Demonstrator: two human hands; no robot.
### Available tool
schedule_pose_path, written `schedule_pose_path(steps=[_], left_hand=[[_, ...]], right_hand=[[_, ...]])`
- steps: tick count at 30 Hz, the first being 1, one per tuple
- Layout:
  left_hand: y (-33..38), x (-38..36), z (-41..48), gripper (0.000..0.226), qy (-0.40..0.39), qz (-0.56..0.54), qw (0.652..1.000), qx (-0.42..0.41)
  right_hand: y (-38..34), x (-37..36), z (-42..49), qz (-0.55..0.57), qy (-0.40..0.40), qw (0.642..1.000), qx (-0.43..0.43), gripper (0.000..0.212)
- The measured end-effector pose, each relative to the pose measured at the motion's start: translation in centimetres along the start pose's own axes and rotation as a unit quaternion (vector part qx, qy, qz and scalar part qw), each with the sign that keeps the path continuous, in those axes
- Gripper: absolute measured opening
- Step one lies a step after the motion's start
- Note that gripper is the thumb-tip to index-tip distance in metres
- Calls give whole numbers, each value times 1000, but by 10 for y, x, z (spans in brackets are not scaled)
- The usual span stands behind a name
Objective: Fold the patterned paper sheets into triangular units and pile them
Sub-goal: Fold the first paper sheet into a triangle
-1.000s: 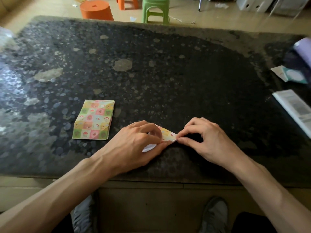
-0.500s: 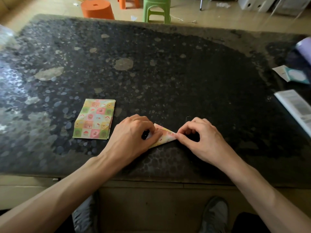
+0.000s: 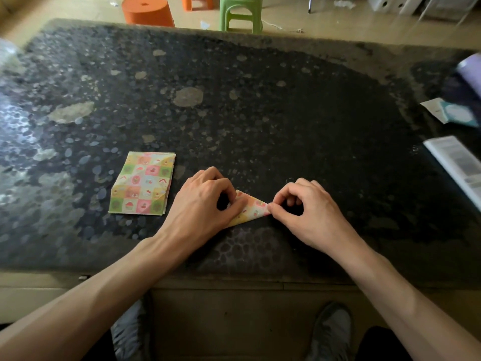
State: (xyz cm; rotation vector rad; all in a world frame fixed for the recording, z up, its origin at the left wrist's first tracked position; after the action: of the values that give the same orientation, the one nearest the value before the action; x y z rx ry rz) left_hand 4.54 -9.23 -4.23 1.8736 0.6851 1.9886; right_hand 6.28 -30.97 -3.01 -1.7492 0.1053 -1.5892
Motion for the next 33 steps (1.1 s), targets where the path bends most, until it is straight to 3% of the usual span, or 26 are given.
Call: schedule_pose_path(steps=[28,33], left_hand=[[-2,1,-3,35,49,33,998,37],[1,0,-7,27,40,18,999,25]], right_hand=[[-3,-2,4,2,-8,999,-35,16],[-4,-2,4,1,-8,999,-33,14]])
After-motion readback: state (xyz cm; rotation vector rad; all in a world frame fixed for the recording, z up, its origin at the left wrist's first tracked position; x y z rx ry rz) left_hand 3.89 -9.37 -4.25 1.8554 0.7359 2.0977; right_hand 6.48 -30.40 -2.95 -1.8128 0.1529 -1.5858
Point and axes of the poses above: each hand's wrist, its own z-axis towards the middle knuckle, its own x-axis out of the back of the hand, y = z × x, the point moved 3 cm from there along z, towards the middle knuckle, and after that the axes turned 15 degrees about x, right-handed, at the moved point
